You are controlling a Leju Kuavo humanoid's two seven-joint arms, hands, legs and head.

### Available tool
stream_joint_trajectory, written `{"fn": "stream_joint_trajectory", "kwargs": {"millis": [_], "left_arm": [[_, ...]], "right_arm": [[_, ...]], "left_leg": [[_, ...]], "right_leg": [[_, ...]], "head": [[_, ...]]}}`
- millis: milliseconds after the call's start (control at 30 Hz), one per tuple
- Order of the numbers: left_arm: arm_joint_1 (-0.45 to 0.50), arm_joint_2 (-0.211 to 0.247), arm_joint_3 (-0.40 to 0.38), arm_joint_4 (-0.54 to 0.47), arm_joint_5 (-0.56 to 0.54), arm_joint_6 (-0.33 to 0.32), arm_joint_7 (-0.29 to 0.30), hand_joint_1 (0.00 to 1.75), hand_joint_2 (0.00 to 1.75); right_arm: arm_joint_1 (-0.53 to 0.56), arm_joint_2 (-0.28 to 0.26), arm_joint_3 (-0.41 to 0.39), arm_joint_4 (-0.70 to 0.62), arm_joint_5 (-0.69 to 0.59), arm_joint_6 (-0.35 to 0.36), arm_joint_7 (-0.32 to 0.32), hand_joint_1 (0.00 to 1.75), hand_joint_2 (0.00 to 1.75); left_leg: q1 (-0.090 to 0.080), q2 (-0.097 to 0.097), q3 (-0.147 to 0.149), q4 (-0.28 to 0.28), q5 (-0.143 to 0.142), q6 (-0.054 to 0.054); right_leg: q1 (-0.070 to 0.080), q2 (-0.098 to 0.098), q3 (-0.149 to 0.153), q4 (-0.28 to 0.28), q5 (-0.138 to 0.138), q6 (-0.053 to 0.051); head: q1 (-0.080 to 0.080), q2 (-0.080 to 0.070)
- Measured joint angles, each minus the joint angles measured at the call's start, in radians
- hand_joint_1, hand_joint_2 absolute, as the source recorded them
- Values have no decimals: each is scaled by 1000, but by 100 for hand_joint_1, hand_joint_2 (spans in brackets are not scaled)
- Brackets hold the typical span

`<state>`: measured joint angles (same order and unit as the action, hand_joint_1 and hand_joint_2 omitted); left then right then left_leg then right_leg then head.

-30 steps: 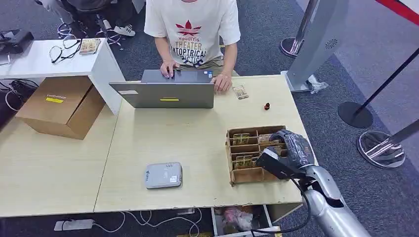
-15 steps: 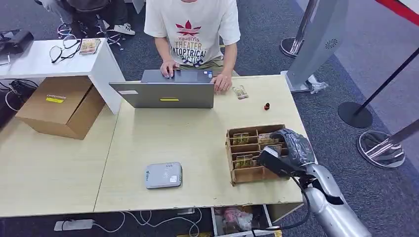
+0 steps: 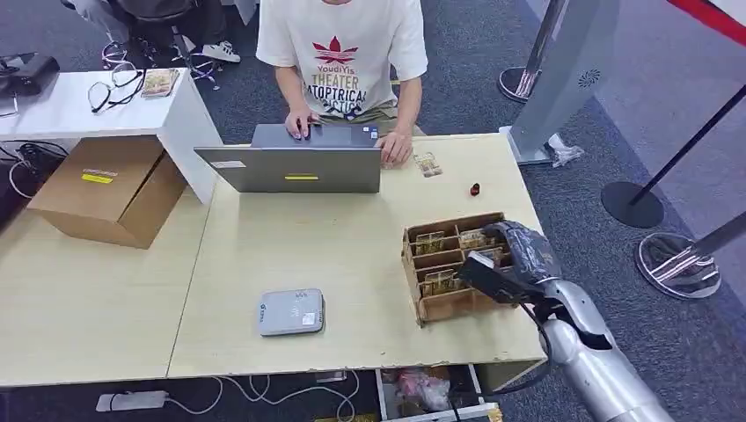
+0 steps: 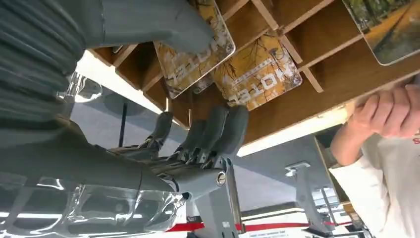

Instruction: Pass the card to the sensor for recognition and then transmit it.

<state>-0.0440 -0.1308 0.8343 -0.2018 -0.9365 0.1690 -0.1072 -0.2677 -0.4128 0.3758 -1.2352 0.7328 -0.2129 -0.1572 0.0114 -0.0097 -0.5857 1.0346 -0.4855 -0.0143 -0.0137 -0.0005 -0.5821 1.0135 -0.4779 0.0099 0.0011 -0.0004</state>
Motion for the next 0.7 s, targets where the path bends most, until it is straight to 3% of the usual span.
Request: {"fn": "stream_joint_trajectory", "kwargs": {"millis": [33,133,400,700], "left_arm": [[1,0,0,0,0,1,0,0,0],[2,0,1,0,0,2,0,0,0],[3,0,6,0,0,2,0,0,0],[3,1,8,0,-2,2,0,0,0]], "right_arm": [[-7,0,2,4,0,5,0,115,175],[-25,0,9,18,0,14,-1,131,175],[-55,-3,21,45,1,28,-10,134,175],[-60,-5,29,48,0,30,-11,120,175]], "left_leg": [[0,0,0,0,0,0],[0,0,0,0,0,0],[0,0,0,0,0,0],[0,0,0,0,0,0]], "right_leg": [[0,0,0,0,0,0],[0,0,0,0,0,0],[0,0,0,0,0,0],[0,0,0,0,0,0]], "head": [[0,0],[0,0],[0,0],[0,0]]}}
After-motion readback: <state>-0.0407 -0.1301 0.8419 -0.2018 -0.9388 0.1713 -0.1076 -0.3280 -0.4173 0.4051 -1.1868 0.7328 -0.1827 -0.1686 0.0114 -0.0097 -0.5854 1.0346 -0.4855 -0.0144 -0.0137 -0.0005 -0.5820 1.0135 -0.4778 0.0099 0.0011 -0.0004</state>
